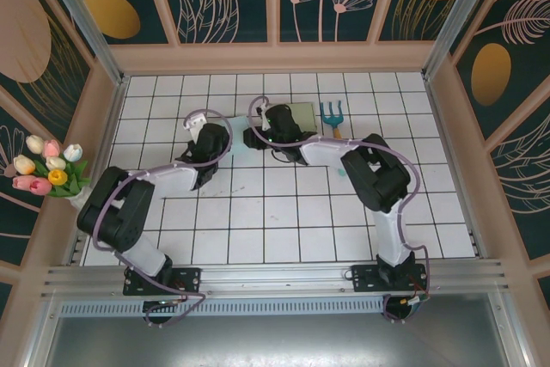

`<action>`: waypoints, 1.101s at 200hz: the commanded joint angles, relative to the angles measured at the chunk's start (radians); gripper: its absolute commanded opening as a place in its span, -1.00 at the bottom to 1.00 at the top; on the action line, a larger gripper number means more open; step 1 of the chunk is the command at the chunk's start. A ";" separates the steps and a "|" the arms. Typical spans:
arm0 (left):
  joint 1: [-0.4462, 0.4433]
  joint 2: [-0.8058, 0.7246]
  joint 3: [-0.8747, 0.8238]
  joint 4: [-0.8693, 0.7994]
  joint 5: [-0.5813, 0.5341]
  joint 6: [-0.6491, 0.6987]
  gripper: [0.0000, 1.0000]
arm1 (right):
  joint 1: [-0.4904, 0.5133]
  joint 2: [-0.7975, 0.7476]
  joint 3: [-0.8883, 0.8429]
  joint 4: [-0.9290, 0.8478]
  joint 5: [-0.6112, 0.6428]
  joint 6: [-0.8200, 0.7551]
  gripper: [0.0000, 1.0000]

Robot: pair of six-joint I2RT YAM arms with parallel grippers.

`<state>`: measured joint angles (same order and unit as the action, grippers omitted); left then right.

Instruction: Fold the paper box

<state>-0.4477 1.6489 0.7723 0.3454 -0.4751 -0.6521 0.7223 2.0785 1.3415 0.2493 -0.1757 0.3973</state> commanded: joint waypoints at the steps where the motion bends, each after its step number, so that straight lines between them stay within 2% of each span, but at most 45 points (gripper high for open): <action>1: 0.014 0.088 0.087 0.105 0.114 0.077 0.35 | 0.020 0.065 0.112 -0.004 -0.018 -0.026 -0.18; 23: 0.049 0.180 0.154 0.111 0.141 0.099 0.38 | 0.007 0.108 0.157 -0.025 0.023 -0.035 -0.18; 71: 0.114 0.301 0.249 0.093 0.149 0.107 0.48 | -0.025 0.099 0.124 -0.013 0.054 -0.035 -0.16; 100: 0.150 0.323 0.303 0.023 0.124 0.103 0.78 | -0.030 0.042 0.052 0.032 0.067 -0.031 -0.15; 120: 0.169 0.313 0.323 -0.025 0.100 0.094 0.88 | -0.035 0.002 0.024 0.021 0.090 -0.020 -0.11; 157: 0.175 0.163 0.210 0.009 0.090 0.082 0.97 | -0.037 -0.159 -0.126 0.053 0.132 -0.020 -0.02; 173: 0.175 0.074 0.121 0.048 0.074 0.079 0.97 | -0.034 -0.258 -0.210 0.068 0.151 -0.019 0.13; 197: 0.175 -0.079 0.006 0.098 0.044 0.101 0.97 | -0.029 -0.417 -0.342 0.066 0.263 -0.013 0.32; 210: 0.175 -0.163 -0.061 0.115 -0.003 0.108 0.97 | -0.027 -0.519 -0.418 0.071 0.327 -0.030 0.60; 220: 0.175 -0.227 -0.100 0.105 -0.047 0.110 0.97 | -0.014 -0.586 -0.461 0.053 0.415 -0.054 0.68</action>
<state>-0.2741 1.5448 0.7528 0.4053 -0.4175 -0.5591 0.6930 1.6253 0.9756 0.2909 0.0536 0.3710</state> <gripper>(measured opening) 0.986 0.804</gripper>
